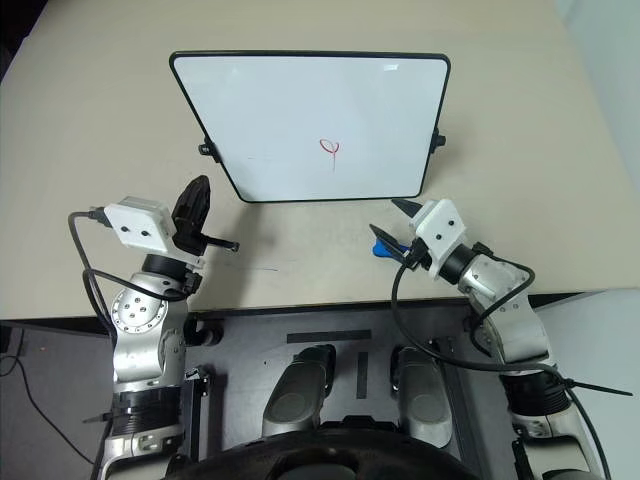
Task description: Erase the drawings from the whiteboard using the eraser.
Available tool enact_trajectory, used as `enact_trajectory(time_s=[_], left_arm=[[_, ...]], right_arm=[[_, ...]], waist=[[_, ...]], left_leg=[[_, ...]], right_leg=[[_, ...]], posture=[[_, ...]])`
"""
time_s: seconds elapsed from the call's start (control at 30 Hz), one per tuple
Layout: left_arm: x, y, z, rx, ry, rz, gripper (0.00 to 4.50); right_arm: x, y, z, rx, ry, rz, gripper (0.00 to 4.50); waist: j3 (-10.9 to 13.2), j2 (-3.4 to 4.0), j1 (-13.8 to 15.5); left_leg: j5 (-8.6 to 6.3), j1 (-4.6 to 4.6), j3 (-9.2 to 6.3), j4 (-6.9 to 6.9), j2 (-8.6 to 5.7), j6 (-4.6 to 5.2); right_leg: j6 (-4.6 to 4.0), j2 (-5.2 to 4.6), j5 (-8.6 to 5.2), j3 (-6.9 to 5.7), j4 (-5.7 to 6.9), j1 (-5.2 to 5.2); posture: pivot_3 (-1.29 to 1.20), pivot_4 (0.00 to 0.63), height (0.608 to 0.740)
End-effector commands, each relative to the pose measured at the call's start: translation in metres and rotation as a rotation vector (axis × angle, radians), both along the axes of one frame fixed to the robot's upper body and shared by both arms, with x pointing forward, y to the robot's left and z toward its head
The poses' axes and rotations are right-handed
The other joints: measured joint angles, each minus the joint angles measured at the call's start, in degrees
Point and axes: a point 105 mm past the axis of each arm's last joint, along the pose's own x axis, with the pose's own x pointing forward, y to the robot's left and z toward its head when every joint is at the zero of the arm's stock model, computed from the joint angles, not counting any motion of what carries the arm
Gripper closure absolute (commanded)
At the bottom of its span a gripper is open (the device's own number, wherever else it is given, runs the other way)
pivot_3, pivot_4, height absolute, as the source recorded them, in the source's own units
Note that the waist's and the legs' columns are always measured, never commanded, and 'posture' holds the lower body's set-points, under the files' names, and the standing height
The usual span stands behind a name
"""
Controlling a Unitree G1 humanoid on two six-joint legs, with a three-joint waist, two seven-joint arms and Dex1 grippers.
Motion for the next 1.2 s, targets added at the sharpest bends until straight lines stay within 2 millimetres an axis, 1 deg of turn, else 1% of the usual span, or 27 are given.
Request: enact_trajectory(time_s=[0.03, 0.13, 0.2, 0.33, 0.5, 0.87, 1.2], left_arm=[[-0.006, -0.007, 0.01, 0.015, -0.046, -0.006, 4.5], [-0.009, -0.005, 0.011, 0.008, -0.045, 0.013, 4.5], [-0.011, -0.005, 0.011, 0.004, -0.046, 0.016, 4.5], [-0.012, -0.008, 0.005, -0.006, -0.03, 0.016, 4.5], [-0.011, -0.013, 0.003, -0.017, -0.026, 0.008, 4.5], [-0.007, -0.016, 0.002, -0.029, -0.029, 0.005, 4.5], [-0.005, -0.017, 0.001, -0.028, -0.028, 0.001, 4.5]], right_arm=[[-0.013, 0.008, 0.003, -0.018, 0.038, 0.119, 1.73], [-0.019, 0.003, -0.007, -0.062, 0.093, 0.141, 1.73], [-0.021, -0.002, -0.009, -0.082, 0.113, 0.144, 1.73], [-0.021, -0.015, -0.017, -0.127, 0.144, 0.114, 1.73], [-0.019, -0.024, -0.025, -0.159, 0.168, 0.092, 1.73], [-0.005, -0.031, -0.03, -0.19, 0.165, 0.043, 1.73], [0.0, -0.03, -0.027, -0.172, 0.146, 0.027, 1.73]], waist=[[-0.01, -0.02, 0.06], [-0.02, -0.03, 0.07], [-0.01, -0.05, 0.09], [0.0, -0.06, 0.07], [0.02, -0.1, 0.07], [0.02, -0.12, 0.07], [0.02, -0.12, 0.07]], left_leg=[[0.01, -0.02, 0.02, 0.0, -0.01, 0.01], [0.02, -0.02, 0.03, 0.0, -0.01, -0.01], [0.04, -0.05, 0.04, 0.0, -0.01, -0.05], [0.07, -0.04, 0.07, 0.0, -0.02, -0.09], [0.06, -0.03, 0.06, 0.0, -0.01, 0.01], [0.08, 0.0, 0.05, 0.01, -0.01, 0.04], [0.06, 0.01, 0.05, 0.01, 0.0, 0.06]], right_leg=[[0.02, 0.0, -0.03, 0.0, 0.0, 0.0], [0.01, 0.03, -0.08, 0.0, 0.01, 0.0], [0.02, 0.04, -0.1, 0.0, 0.01, 0.0], [0.03, 0.05, -0.11, 0.01, 0.01, 0.01], [0.05, 0.07, -0.12, 0.01, 0.03, 0.02], [0.03, 0.07, -0.11, 0.01, 0.05, 0.04], [0.0, 0.07, -0.09, 0.01, 0.06, 0.04]], posture=[[0.0, 0.15, 0.74], [0.0, 0.15, 0.74], [0.0, 0.15, 0.74], [0.0, 0.15, 0.74], [0.0, 0.15, 0.74], [0.0, 0.15, 0.74], [0.0, 0.15, 0.74]])
